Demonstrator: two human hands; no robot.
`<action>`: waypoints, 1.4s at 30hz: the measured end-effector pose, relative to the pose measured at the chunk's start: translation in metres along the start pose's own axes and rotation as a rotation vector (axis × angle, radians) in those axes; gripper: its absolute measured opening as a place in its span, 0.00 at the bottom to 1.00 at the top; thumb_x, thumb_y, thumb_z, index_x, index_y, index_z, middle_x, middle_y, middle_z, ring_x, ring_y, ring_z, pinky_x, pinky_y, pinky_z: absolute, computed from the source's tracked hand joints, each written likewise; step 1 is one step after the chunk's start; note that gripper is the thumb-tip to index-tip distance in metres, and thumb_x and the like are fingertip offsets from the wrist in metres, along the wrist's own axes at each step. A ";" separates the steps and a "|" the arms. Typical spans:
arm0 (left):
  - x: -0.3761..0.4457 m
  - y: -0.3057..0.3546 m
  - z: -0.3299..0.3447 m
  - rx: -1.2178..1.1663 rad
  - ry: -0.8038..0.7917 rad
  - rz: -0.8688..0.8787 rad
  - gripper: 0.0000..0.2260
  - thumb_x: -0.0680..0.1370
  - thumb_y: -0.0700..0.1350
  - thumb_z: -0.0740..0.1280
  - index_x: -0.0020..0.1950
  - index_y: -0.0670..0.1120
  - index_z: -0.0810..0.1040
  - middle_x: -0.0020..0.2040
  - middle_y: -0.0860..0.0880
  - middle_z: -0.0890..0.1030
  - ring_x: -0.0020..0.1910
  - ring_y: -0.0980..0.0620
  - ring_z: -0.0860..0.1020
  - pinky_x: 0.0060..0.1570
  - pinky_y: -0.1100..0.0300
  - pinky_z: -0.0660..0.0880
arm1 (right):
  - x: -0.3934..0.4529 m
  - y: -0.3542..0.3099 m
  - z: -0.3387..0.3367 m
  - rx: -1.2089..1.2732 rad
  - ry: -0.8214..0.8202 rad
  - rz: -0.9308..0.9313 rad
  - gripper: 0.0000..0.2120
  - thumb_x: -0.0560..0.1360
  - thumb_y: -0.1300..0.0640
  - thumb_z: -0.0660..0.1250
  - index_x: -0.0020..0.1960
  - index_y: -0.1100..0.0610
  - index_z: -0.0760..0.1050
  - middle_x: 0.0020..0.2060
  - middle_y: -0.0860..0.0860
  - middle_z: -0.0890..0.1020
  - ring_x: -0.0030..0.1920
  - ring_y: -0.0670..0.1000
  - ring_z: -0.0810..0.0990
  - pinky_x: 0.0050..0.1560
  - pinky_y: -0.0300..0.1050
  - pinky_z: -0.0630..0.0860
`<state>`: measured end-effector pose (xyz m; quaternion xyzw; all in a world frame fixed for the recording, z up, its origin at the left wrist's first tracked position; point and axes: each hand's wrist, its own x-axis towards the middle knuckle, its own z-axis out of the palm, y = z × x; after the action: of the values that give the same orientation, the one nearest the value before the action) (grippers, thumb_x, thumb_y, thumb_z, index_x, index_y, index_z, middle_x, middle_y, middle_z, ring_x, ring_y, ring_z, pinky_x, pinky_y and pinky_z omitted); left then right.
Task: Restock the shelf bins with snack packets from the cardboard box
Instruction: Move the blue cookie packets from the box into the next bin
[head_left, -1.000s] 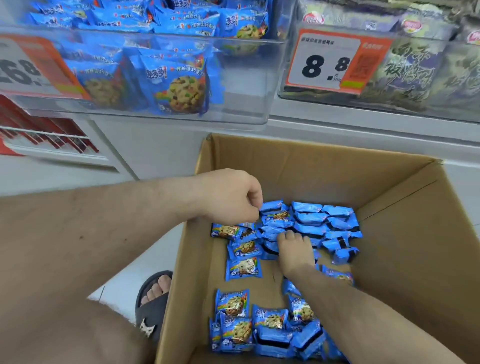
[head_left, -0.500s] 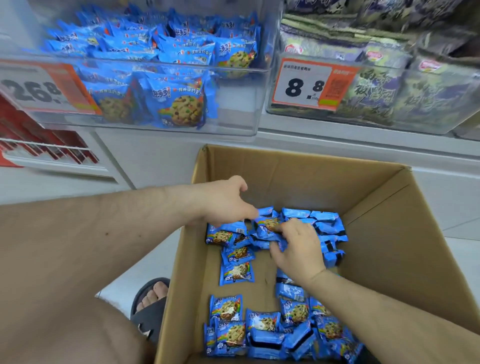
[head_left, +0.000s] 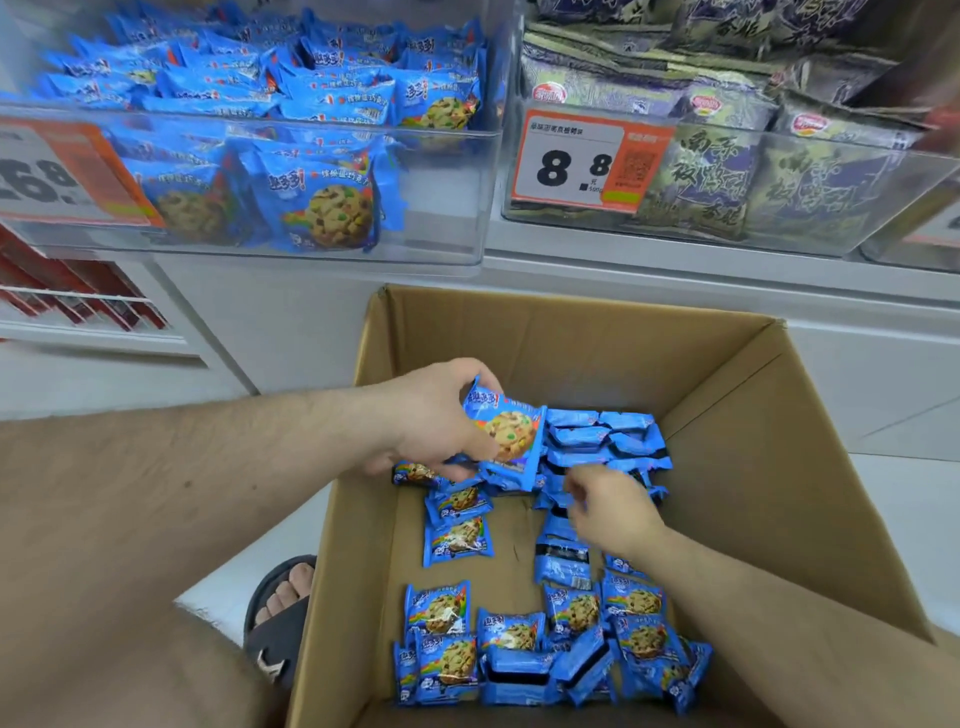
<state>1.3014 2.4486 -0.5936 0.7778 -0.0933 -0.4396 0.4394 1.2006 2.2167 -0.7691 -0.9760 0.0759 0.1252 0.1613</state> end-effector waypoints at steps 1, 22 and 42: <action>0.002 -0.001 -0.001 0.042 -0.020 0.010 0.17 0.72 0.32 0.72 0.52 0.50 0.73 0.51 0.41 0.81 0.42 0.42 0.84 0.41 0.52 0.81 | -0.001 0.008 0.014 -0.069 -0.180 0.040 0.12 0.75 0.59 0.63 0.58 0.55 0.75 0.48 0.50 0.78 0.47 0.54 0.77 0.47 0.50 0.77; 0.005 -0.002 -0.024 0.099 -0.021 0.009 0.19 0.73 0.32 0.71 0.51 0.55 0.74 0.55 0.43 0.78 0.47 0.42 0.84 0.47 0.50 0.82 | 0.006 0.010 0.007 -0.318 0.120 -0.110 0.13 0.60 0.65 0.72 0.43 0.57 0.75 0.41 0.54 0.74 0.43 0.59 0.76 0.40 0.46 0.62; -0.057 0.035 -0.020 -0.190 0.024 0.369 0.28 0.59 0.32 0.72 0.52 0.57 0.76 0.55 0.36 0.80 0.41 0.46 0.78 0.39 0.56 0.74 | -0.063 -0.115 -0.168 0.107 1.117 -0.590 0.13 0.65 0.63 0.60 0.49 0.55 0.70 0.53 0.54 0.69 0.50 0.54 0.73 0.46 0.46 0.75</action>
<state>1.2913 2.4695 -0.5281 0.7076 -0.1869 -0.3494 0.5850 1.1986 2.2751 -0.5642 -0.8647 -0.1172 -0.4565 0.1739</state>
